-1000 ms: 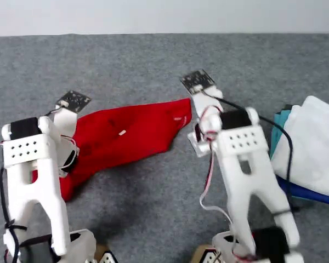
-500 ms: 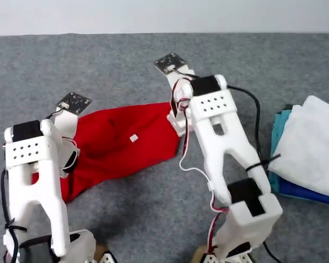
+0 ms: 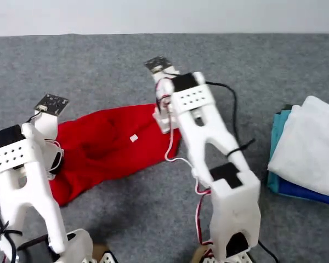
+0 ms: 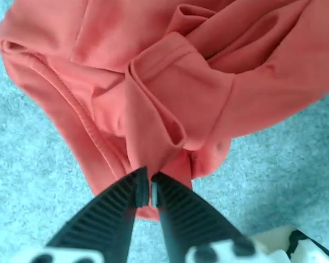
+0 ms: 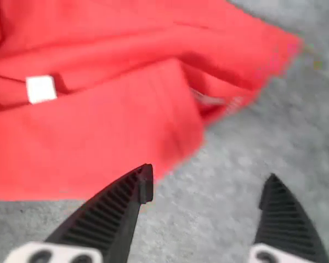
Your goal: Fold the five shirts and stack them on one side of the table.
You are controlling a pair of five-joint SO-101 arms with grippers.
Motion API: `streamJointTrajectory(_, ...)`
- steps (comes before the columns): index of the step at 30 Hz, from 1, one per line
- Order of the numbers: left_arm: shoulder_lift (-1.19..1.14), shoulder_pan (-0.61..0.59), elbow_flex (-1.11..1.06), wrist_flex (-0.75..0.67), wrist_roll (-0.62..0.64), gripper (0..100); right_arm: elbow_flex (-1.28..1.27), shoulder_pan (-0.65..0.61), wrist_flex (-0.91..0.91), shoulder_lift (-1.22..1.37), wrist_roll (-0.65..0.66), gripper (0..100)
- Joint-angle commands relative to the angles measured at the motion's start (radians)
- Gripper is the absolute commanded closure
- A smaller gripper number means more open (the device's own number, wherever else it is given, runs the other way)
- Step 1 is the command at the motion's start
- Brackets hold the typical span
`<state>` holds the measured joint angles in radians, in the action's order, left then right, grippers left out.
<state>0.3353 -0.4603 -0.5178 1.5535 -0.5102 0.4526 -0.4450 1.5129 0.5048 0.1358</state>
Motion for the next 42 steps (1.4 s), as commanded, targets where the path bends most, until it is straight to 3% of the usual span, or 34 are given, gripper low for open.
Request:
streamJointTrajectory(1,0.034,-0.008,0.019,-0.029,-0.006,100,0.138,-0.036,-0.005,0.076,-0.014,65.5)
streamJointTrajectory(13,0.028,-0.008,0.018,-0.028,-0.006,100,0.624,-0.051,0.082,0.481,-0.006,67.8)
streamJointTrajectory(20,0.026,-0.006,0.016,-0.028,-0.006,100,0.879,-0.044,0.216,0.561,0.071,99.8)
streamJointTrajectory(29,0.037,-0.011,0.071,-0.021,0.003,100,1.175,0.035,0.283,0.530,0.169,98.9)
streamJointTrajectory(42,0.037,-0.006,0.576,0.041,0.209,100,1.195,0.209,0.282,0.186,0.178,98.9)
